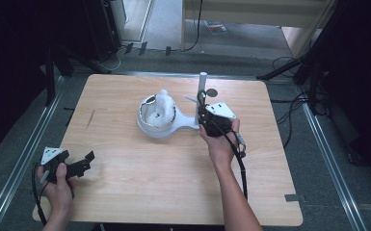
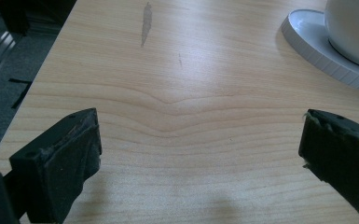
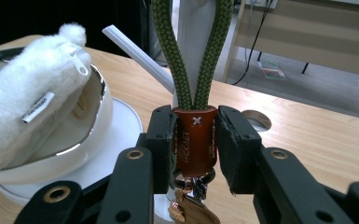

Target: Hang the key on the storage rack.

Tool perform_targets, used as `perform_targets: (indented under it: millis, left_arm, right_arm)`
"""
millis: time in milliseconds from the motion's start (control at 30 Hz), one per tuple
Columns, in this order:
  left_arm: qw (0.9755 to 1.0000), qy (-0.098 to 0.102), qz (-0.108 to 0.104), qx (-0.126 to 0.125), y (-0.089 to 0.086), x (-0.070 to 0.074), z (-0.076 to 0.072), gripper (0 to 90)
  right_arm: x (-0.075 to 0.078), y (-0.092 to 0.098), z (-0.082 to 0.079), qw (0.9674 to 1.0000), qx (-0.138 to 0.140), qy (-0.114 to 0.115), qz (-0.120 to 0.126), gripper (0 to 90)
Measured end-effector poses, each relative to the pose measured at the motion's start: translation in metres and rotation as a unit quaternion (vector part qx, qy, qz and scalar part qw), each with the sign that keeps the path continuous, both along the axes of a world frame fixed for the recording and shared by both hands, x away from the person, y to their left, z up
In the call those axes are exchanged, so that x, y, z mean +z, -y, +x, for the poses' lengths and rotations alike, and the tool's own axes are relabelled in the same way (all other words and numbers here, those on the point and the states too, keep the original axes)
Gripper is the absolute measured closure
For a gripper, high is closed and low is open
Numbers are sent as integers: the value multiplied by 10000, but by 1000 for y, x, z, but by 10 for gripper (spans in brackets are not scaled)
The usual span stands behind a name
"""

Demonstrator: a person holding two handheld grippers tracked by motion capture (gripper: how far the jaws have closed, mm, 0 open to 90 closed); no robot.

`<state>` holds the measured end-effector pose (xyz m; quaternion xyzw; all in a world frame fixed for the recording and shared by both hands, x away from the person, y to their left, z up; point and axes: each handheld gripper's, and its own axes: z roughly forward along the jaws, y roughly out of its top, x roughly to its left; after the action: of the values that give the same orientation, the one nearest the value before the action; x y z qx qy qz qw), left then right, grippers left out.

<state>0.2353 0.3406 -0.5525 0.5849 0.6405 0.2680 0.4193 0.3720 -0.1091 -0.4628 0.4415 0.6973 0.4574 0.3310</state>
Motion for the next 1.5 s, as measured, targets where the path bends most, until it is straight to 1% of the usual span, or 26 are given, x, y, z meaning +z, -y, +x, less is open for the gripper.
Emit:
perform_targets:
  millis: [133, 267, 300, 433, 467, 500, 567, 633, 733, 767, 800, 833, 900, 933, 967, 1067, 1167, 1200, 1267, 1333, 1367, 1433, 1500]
  left_arm:
    - [10000, 6, -3, -2, 0, 0, 0, 0]
    - [10000, -2, -7, -10, 0, 0, 0, 0]
    - [10000, -1, -7, -11, 0, 0, 0, 0]
    - [10000, -6, -7, -9, 0, 0, 0, 0]
    - [10000, -3, -7, -6, 0, 0, 0, 0]
    - [10000, 0, -6, -6, 0, 0, 0, 0]
    - [10000, -1, -2, -7, 0, 0, 0, 0]
    - [10000, 12, -6, -9, 0, 0, 0, 0]
    - [10000, 4, -1, -9, 0, 0, 0, 0]
    - [10000, -1, 5, -1, 0, 0, 0, 0]
    - [10000, -3, 7, -4, 0, 0, 0, 0]
    - [10000, -4, 6, -4, 0, 0, 0, 0]
    - [10000, -9, 12, -7, 0, 0, 0, 0]
    - [10000, -9, 12, -7, 0, 0, 0, 0]
    - [10000, -10, 24, -17, 0, 0, 1, 0]
    - [10000, -11, 22, 0, 0, 0, 1, 0]
    - [10000, -10, 26, -1, 0, 0, 1, 0]
    - [10000, -10, 26, -1, 0, 0, 1, 0]
    - [10000, -11, 26, -6, 0, 0, 1, 0]
    - [10000, -6, 26, -9, 0, 0, 1, 0]
    - [10000, -4, 32, -23, 0, 0, 1, 0]
    - [10000, 6, 33, -19, 0, 0, 1, 0]
    - [10000, 7, 36, -21, 0, 0, 1, 0]
  right_arm:
    - [-2, -1, 3, 9999, 38, 21, 121, 678]
    - [-3, -2, 4, 9999, 57, 78, 116, 663]
    - [-4, -2, 4, 9998, 86, 128, 152, 630]
    - [-3, -1, 3, 9993, 125, 198, 293, 557]
    - [-3, -1, 3, 9993, 125, 198, 293, 557]
    - [-2, 0, 2, 9989, 162, 245, 352, 493]
    - [-1, 2, 0, 9986, 227, 187, 441, 451]
    - [-1, 4, -1, 9983, 254, 48, 527, 388]
    - [-1, 7, -3, 9979, 241, -11, 593, 391]
    - [-1, 12, -5, 9966, 265, -12, 774, 373]
    - [-1, 14, -6, 9961, 272, -32, 840, 346]
    - [-1, 17, -7, 9955, 244, -112, 908, 305]
    - [-2, 21, -9, 9955, 179, -163, 911, 217]
    - [-2, 21, -9, 9955, 179, -163, 911, 217]
    - [-2, 25, -12, 9953, 139, -255, 927, 156]
    - [-2, 30, -16, 9957, 152, -230, 890, 123]
    - [-3, 35, -21, 9955, 180, -292, 879, 51]
    - [-3, 35, -21, 9955, 180, -292, 879, 51]
    - [-5, 41, -24, 9954, 265, -363, 850, 0]
    - [-6, 43, -25, 9953, 287, -354, 856, 0]
    - [-7, 47, -28, 9950, 311, -360, 879, 0]
    - [-8, 50, -30, 9950, 276, -368, 891, 0]
    - [-10, 54, -34, 9954, 255, -373, 843, 0]
